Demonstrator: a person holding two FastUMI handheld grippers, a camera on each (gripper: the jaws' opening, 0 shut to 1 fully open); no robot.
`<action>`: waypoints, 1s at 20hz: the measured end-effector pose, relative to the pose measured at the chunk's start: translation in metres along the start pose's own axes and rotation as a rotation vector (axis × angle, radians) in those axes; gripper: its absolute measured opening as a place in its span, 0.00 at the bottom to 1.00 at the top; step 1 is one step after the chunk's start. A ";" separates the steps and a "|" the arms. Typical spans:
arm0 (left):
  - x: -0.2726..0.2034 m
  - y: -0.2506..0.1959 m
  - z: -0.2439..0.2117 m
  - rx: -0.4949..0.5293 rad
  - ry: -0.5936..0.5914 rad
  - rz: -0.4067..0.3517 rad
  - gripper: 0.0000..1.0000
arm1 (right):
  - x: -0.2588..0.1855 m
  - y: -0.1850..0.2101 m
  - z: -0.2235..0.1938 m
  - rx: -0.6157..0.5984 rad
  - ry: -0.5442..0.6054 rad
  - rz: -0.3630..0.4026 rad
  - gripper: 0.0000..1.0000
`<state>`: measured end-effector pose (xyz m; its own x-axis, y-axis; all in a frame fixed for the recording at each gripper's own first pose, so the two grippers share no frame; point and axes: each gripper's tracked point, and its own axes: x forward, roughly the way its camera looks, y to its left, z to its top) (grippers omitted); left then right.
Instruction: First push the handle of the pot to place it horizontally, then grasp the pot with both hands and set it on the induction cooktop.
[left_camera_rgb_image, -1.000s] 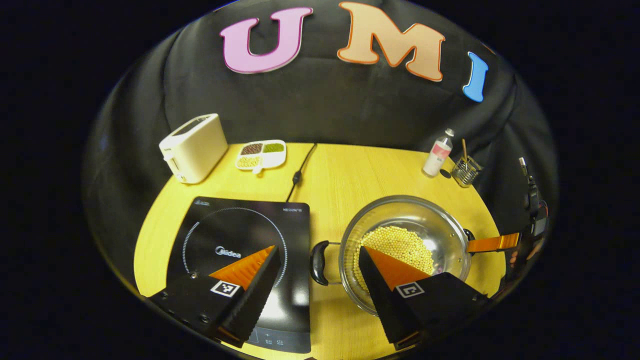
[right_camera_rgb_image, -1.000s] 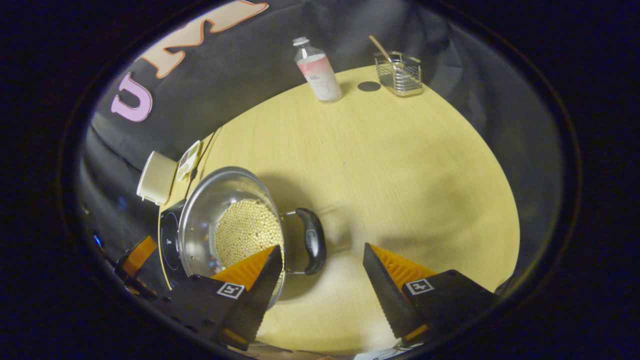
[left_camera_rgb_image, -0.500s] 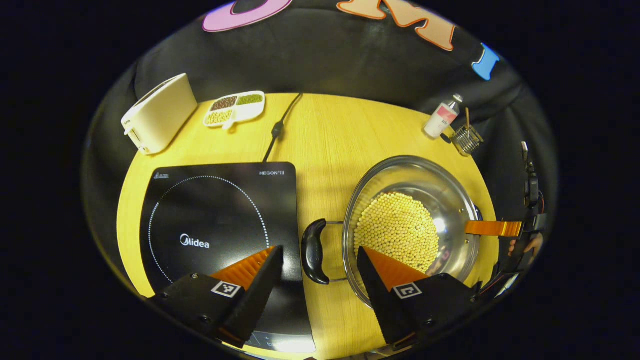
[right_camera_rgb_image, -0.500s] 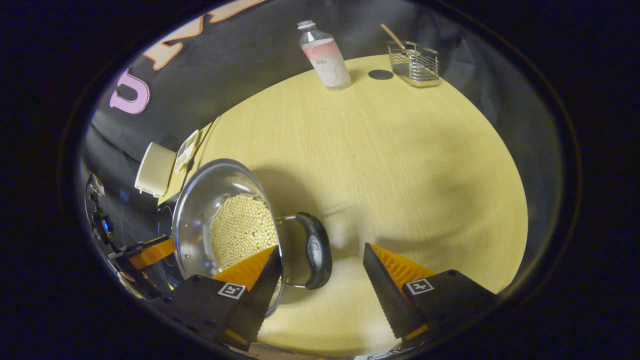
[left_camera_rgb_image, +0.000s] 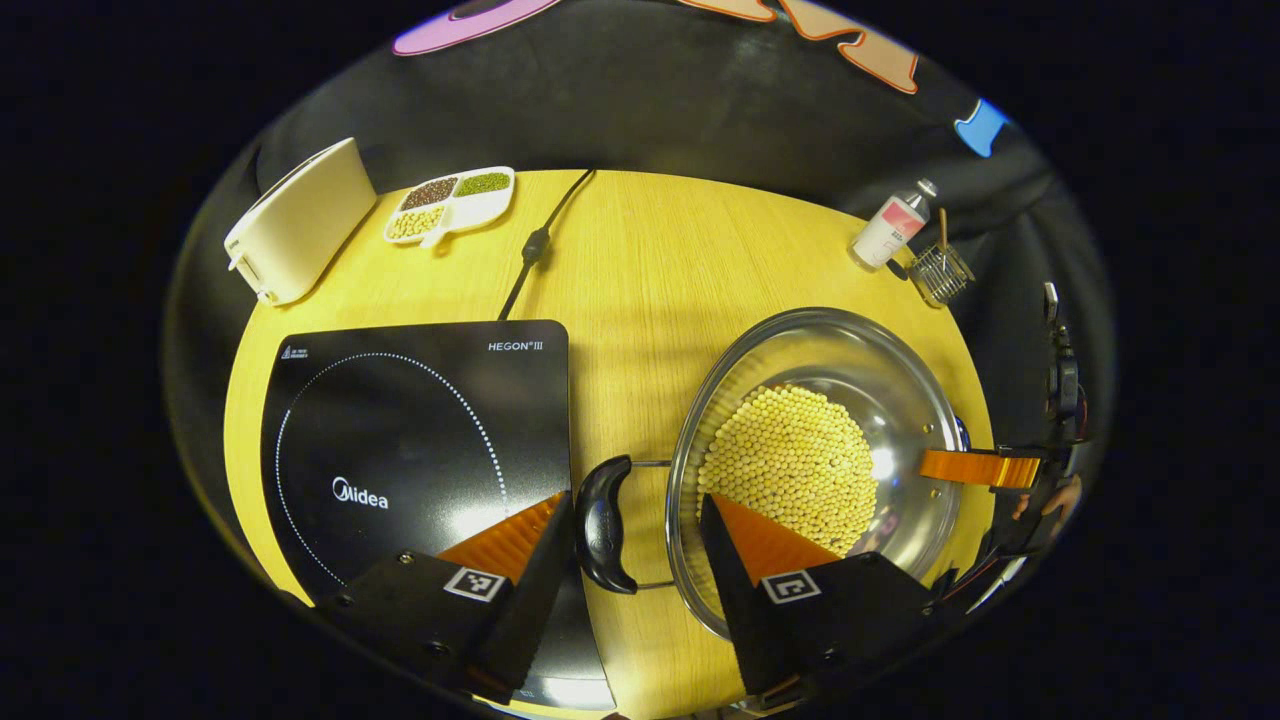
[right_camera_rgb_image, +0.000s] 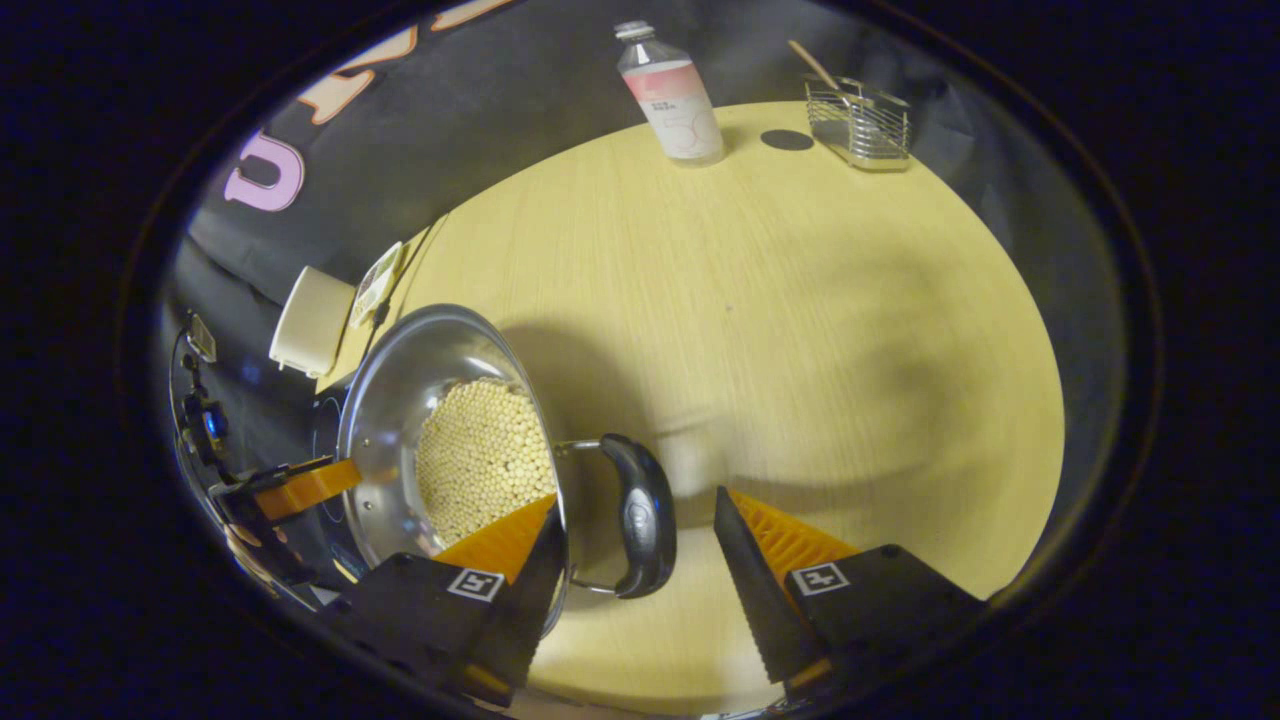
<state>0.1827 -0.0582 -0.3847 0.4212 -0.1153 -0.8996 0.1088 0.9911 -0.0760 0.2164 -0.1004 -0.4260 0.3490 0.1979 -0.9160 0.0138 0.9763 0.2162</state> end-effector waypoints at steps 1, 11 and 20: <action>0.000 0.000 0.000 0.008 0.007 0.007 0.77 | 0.002 0.001 -0.001 -0.009 0.005 0.000 0.80; 0.012 -0.013 -0.015 -0.040 0.080 -0.010 0.63 | -0.001 -0.010 -0.002 -0.032 0.017 -0.003 0.54; 0.014 -0.016 -0.017 -0.062 0.090 -0.031 0.56 | -0.005 -0.011 0.002 -0.050 -0.029 -0.002 0.48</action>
<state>0.1713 -0.0741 -0.4039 0.3358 -0.1423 -0.9311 0.0639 0.9897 -0.1282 0.2167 -0.1121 -0.4235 0.3756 0.1940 -0.9063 -0.0316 0.9800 0.1966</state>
